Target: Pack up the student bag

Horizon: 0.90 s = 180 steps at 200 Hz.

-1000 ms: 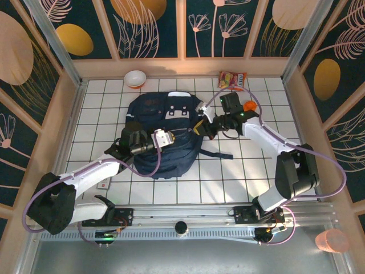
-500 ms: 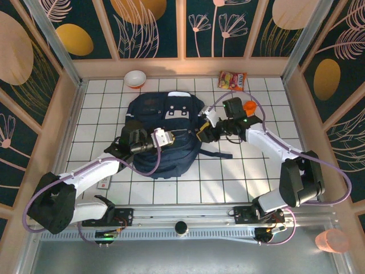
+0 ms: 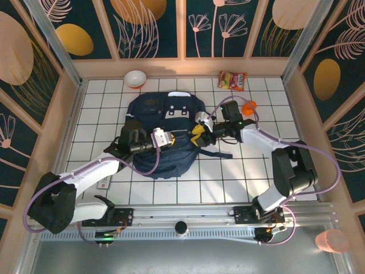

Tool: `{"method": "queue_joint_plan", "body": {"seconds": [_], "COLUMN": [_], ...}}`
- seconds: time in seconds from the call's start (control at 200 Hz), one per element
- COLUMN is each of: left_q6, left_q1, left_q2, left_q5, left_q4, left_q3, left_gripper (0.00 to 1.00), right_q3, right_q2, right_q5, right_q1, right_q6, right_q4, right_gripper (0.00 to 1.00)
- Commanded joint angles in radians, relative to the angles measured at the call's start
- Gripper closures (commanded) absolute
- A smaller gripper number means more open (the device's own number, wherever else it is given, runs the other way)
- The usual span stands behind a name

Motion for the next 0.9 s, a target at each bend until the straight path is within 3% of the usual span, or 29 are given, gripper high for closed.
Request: {"method": "queue_joint_plan", "body": {"seconds": [0.0,0.225,0.38,0.58,0.896], "left_q6": [-0.019,-0.030,-0.026,-0.022,-0.026], "left_q1": [-0.003,-0.002,-0.003,-0.003,-0.003], "left_q2": [0.003,0.009,0.014,-0.001,-0.004], "left_q5": [0.097,0.093,0.118,0.118,0.123], "left_q4": [0.098,0.113,0.114,0.113,0.126], "left_q3": [0.015,0.013,0.015,0.008,0.003], "left_gripper": [1.00,1.00,1.00,1.00,1.00], "right_q3": [0.056,0.033,0.007,0.005,0.072], "right_q2": [0.043,0.013,-0.014,-0.031,0.053], "right_q5": [-0.098,-0.100,-0.055,-0.006,-0.064], "right_q1": [-0.006,-0.007,-0.047,-0.090,-0.013], "right_q6": [-0.065,-0.044,0.049,0.028,0.008], "right_q4": [-0.083,-0.125,-0.029,-0.028,-0.032], "right_gripper": [0.58,0.62,0.57,0.53,0.50]}}
